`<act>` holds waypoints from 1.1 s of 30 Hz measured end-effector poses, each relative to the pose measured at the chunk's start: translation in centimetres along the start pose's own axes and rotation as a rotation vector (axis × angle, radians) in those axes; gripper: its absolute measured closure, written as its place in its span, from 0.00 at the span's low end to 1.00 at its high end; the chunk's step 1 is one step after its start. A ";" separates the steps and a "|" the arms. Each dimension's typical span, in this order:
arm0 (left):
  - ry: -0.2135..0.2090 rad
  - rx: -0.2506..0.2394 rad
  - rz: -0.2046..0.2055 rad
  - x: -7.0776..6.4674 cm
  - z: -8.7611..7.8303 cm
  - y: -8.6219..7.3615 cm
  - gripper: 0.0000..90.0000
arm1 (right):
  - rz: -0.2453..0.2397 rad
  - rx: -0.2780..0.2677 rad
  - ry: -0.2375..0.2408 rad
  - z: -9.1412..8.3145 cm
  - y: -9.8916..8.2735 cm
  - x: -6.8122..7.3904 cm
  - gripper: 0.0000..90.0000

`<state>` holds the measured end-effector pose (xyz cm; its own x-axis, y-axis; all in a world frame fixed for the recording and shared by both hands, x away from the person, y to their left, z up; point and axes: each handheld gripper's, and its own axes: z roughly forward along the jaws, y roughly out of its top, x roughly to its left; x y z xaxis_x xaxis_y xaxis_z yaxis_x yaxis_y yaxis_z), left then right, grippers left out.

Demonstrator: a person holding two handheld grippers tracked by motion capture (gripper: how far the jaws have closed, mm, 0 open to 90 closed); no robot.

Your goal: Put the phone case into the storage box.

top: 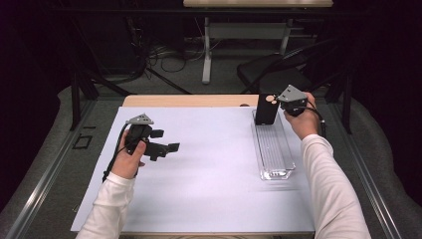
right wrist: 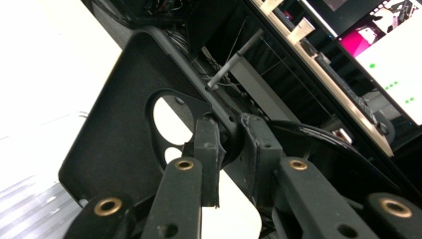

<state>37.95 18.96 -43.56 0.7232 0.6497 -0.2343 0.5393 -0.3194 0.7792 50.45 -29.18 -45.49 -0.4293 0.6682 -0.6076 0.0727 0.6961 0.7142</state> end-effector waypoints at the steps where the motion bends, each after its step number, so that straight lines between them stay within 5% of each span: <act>1: -0.001 0.000 0.001 0.0 0.0 0.0 0.13 | 0.000 0.003 -0.002 0.0 0.0 0.0 0.87; 16: 0.001 0.002 -0.001 0.1 -0.1 -0.1 0.13 | 0.032 0.010 -0.015 0.6 -0.2 0.0 0.78; 33: 0.005 -0.004 -0.002 0.1 -0.2 0.0 0.13 | 0.041 0.035 -0.038 0.6 0.2 0.2 0.55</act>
<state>37.91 19.18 -43.51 0.7201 0.6536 -0.2329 0.5390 -0.3156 0.7810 50.85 -28.76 -45.72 -0.3913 0.7054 -0.5910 0.1212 0.6761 0.7268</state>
